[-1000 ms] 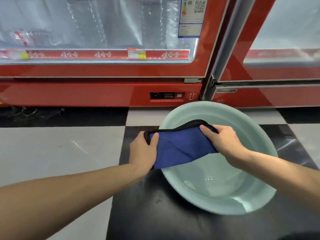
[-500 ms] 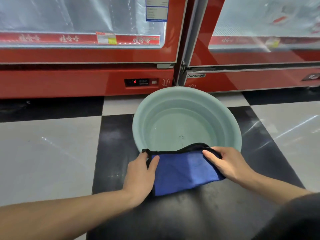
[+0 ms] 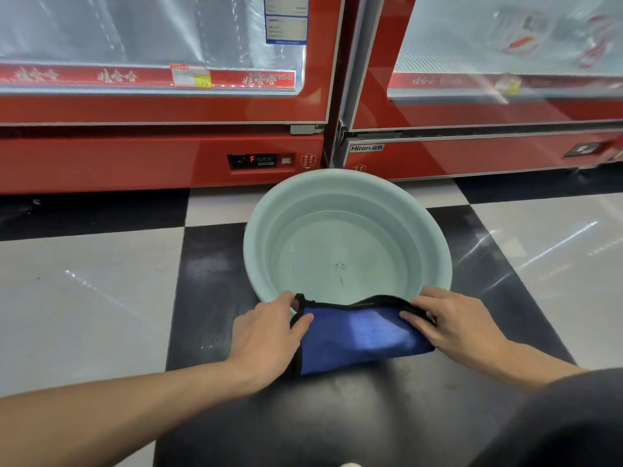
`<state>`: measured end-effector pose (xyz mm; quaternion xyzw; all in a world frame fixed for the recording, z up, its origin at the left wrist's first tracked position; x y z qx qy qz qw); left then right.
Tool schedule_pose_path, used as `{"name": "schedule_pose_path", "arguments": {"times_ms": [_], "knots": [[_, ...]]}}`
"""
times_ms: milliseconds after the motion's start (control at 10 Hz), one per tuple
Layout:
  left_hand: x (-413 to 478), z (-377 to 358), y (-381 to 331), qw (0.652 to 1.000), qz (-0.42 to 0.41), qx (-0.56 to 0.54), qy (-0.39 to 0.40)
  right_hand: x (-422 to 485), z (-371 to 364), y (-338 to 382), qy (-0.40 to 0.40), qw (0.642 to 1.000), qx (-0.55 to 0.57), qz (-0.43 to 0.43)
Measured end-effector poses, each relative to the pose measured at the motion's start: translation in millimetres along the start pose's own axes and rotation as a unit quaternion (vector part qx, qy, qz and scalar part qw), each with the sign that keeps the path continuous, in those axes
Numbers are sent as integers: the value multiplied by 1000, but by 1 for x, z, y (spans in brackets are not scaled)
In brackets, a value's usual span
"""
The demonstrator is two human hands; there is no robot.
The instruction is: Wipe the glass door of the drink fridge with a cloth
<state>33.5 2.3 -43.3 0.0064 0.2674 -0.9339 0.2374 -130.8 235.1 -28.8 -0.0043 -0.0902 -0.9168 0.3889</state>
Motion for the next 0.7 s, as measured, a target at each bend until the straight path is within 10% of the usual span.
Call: {"name": "schedule_pose_path", "arguments": {"times_ms": [200,400,700], "knots": [[2,12,-16,986,-147,43,-67,8,-5,9,-52,996,-32,70],[-12,-29,-53,894,-423,135,-60,-10,-26,67,16,984,6,176],[-9,-42,-45,894,-423,145,-29,-11,-41,91,58,983,-56,166]]}}
Point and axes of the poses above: each hand's wrist, its own x-axis towards the middle knuckle, its own z-axis out of the back of the hand, y = z × x, the point moved 7 cm from there along x, towards the middle knuckle, and after that the axes turned 6 degrees about -z, right-handed, at the moved point
